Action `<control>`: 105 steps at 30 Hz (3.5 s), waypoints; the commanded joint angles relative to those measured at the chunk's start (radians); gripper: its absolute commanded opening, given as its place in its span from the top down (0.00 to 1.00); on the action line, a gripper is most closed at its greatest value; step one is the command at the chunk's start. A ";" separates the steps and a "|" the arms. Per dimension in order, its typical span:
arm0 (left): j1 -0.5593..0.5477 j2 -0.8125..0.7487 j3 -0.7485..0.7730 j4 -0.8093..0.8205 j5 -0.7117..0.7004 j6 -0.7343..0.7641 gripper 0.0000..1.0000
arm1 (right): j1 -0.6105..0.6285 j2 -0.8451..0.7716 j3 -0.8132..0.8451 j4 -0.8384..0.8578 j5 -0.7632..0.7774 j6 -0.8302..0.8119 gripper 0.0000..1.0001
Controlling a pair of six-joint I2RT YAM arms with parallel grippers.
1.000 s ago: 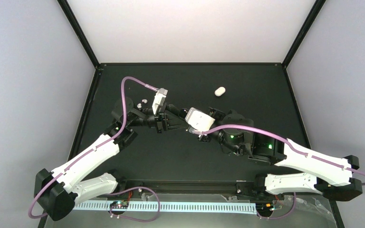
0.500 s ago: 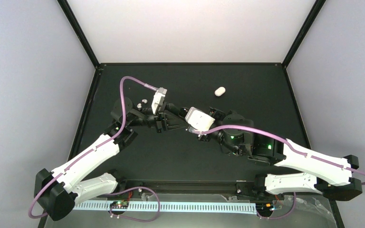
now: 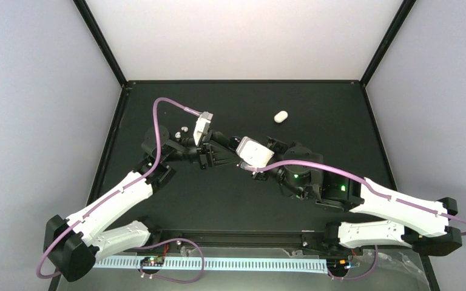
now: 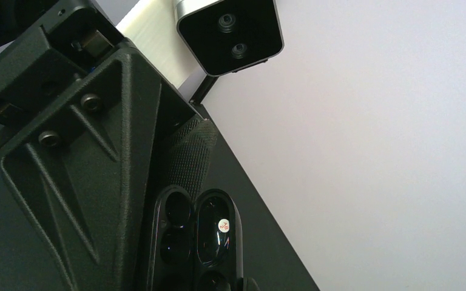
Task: Insert the wireless bluetooth earbuds into the charging case
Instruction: Open the charging case.
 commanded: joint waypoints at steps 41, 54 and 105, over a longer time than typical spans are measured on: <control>-0.006 -0.014 -0.026 0.094 -0.034 -0.037 0.74 | 0.007 -0.017 -0.011 0.044 0.019 0.003 0.99; -0.005 -0.018 -0.032 0.100 -0.024 -0.029 0.88 | 0.009 -0.021 -0.011 0.043 0.014 0.006 0.99; -0.006 -0.005 -0.042 0.176 -0.006 -0.074 0.78 | 0.009 -0.035 -0.018 0.056 -0.019 0.017 0.99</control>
